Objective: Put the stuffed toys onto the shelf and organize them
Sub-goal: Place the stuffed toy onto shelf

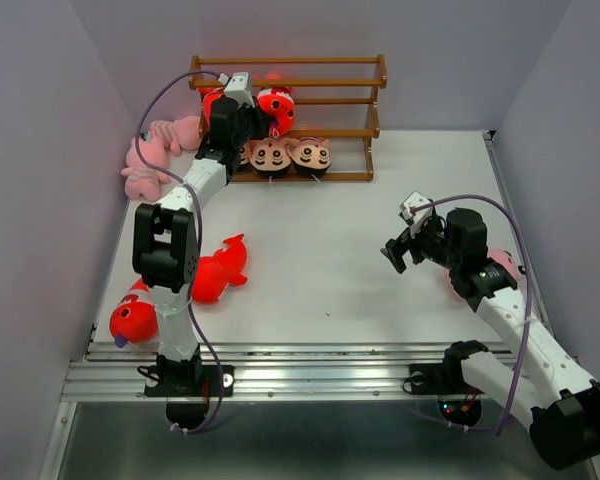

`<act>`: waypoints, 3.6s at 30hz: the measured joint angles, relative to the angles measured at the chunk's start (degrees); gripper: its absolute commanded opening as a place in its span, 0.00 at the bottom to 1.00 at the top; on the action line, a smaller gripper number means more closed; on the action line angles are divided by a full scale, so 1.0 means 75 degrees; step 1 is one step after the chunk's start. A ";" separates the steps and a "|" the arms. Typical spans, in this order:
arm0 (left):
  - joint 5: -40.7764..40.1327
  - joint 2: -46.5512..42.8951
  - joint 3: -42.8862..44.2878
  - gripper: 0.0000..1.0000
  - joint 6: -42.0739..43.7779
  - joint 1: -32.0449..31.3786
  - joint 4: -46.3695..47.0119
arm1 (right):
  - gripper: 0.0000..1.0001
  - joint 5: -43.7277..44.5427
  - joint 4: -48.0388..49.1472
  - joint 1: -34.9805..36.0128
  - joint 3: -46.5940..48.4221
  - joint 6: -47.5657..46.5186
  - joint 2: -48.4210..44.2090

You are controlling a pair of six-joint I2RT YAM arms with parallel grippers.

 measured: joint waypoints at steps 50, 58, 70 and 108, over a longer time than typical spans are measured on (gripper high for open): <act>-0.0213 0.0574 0.1087 0.55 -0.0353 0.0096 -0.1151 | 1.00 0.0111 0.0003 0.0000 -0.0114 -0.0093 0.0003; -0.0210 0.0574 0.1087 0.62 -0.0393 0.0096 -0.1195 | 1.00 0.0128 0.0003 0.0000 -0.0114 -0.0117 0.0003; -0.0175 0.0545 0.1087 0.68 -0.0589 0.0099 -0.1198 | 1.00 0.0166 0.0003 0.0000 -0.0114 -0.0172 0.0009; 0.0280 -0.1944 -0.0635 0.74 -0.0405 0.0198 -0.1221 | 1.00 0.0192 0.0003 0.0000 -0.0119 -0.0265 0.0023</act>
